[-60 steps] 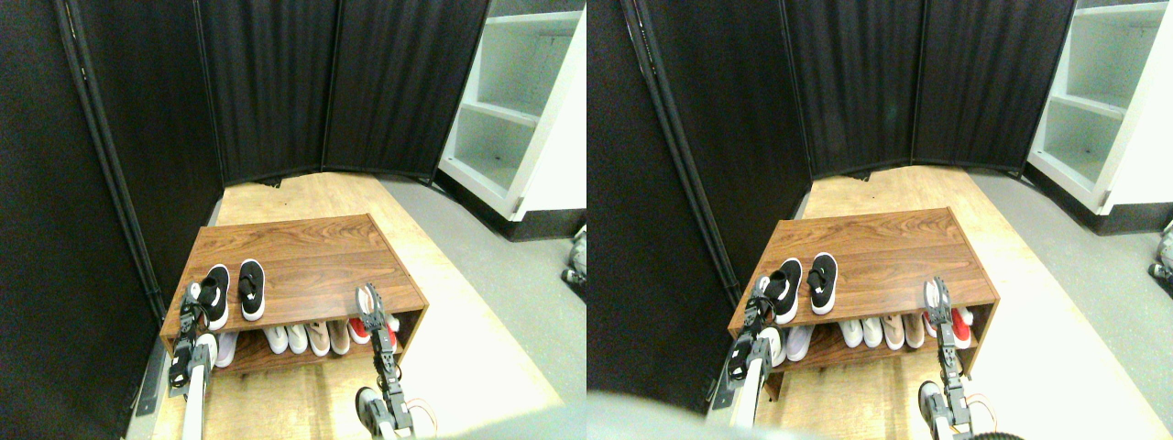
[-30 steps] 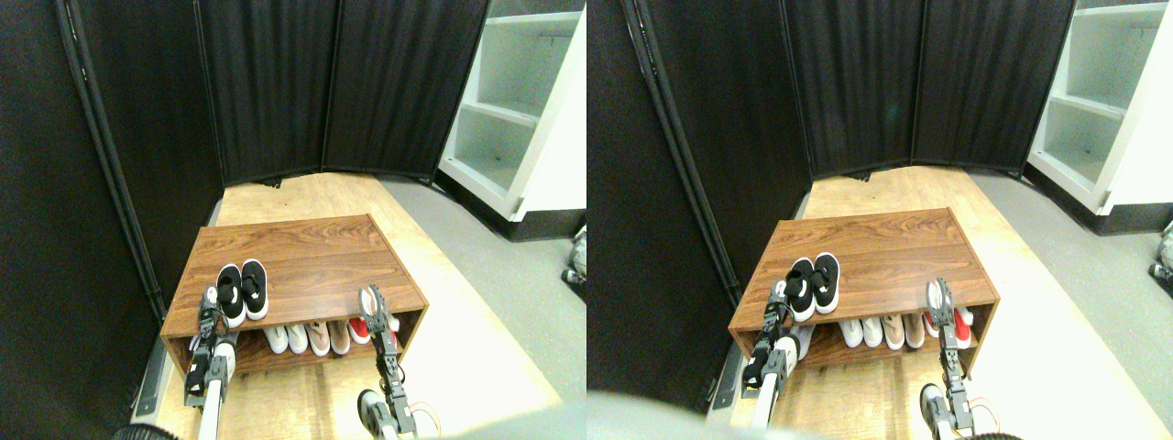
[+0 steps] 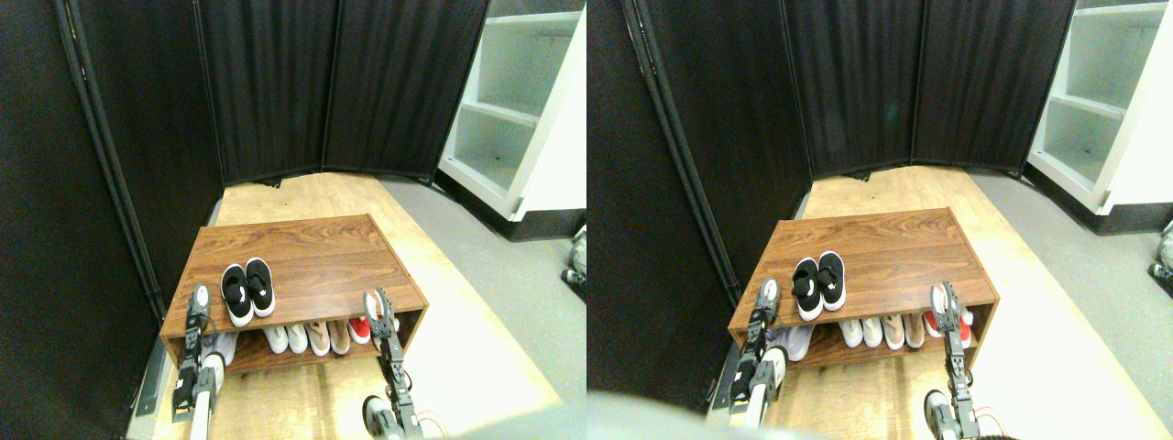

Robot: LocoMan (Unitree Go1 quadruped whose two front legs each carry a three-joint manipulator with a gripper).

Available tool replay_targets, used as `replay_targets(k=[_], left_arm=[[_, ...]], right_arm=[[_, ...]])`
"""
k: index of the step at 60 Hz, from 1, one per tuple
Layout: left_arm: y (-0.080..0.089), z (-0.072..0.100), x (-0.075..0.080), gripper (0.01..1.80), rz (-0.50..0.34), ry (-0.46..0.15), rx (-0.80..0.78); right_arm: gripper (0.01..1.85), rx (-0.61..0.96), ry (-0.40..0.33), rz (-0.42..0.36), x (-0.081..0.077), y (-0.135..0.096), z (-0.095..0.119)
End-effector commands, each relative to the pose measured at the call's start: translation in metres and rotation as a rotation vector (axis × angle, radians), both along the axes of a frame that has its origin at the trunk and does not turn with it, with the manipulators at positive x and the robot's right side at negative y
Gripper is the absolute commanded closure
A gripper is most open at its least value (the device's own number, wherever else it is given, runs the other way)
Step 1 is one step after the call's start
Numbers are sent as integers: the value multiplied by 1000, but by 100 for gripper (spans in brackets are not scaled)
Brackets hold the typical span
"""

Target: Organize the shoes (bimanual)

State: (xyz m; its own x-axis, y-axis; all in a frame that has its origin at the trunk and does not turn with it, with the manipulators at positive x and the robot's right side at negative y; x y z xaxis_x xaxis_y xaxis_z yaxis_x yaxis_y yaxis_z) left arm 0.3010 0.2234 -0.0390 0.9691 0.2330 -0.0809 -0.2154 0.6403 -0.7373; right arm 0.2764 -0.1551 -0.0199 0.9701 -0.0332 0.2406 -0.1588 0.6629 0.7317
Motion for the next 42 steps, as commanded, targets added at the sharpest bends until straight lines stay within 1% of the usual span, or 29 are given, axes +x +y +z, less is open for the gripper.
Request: replay_targets(k=[1,3,4,6,8,9,10,11,12,13,14,15,17,19,20,21,22,24,26,30,35,42], left_arm=[[9,16,-12,180,27,-69,-32],[11,22,-20,180,19,-88,-36],[11,22,-20,180,19,-88,-36],[11,26,-30,180,16,-102,-52],[11,27,-32,180,13,-107,-55],[12,28,-40,180,13,-119,-80],[12,28,-40,180,13,-119,-80],[12,29,-44,180,22,-126,-115],[11,29,-50,180,23,-145,-162],[11,29,-50,180,23,-145,-162],[11,28,-54,180,13,-157,-169],[10,28,-56,180,13,-159,-182],[8,28,-66,180,18,-156,-218],[6,28,-71,180,30,-155,-240],[6,28,-71,180,30,-155,-240],[1,28,-82,180,40,-158,-273],[1,28,-82,180,40,-158,-273],[-2,26,-89,180,37,-156,-286],[-7,24,-99,180,52,-144,-329],[-15,19,-112,180,74,-140,-333],[-22,17,-117,180,93,-139,-358],[-25,14,-116,180,106,-141,-377]], right_arm=[[170,0,-49,11,0,2,8],[170,-6,-47,8,0,2,8],[170,-6,-47,8,0,2,8],[170,-10,-43,9,0,3,8],[170,-9,-43,10,0,3,8],[170,-2,-44,13,1,4,8],[170,-2,-44,13,1,4,8],[170,-1,-45,13,1,5,8],[170,-1,-45,14,1,6,8],[170,-1,-45,14,1,6,8],[170,-2,-45,14,2,6,8],[170,-4,-47,15,2,6,8],[170,-6,-47,16,3,8,7],[170,-4,-45,17,3,8,7],[170,-4,-45,17,3,8,7],[169,3,-38,18,4,9,7],[169,3,-38,18,4,9,7],[170,1,-39,21,5,10,7],[169,-2,-28,15,5,12,7],[168,-4,-32,22,6,13,7],[170,-4,-34,25,7,14,7],[170,8,-39,43,10,15,6]])
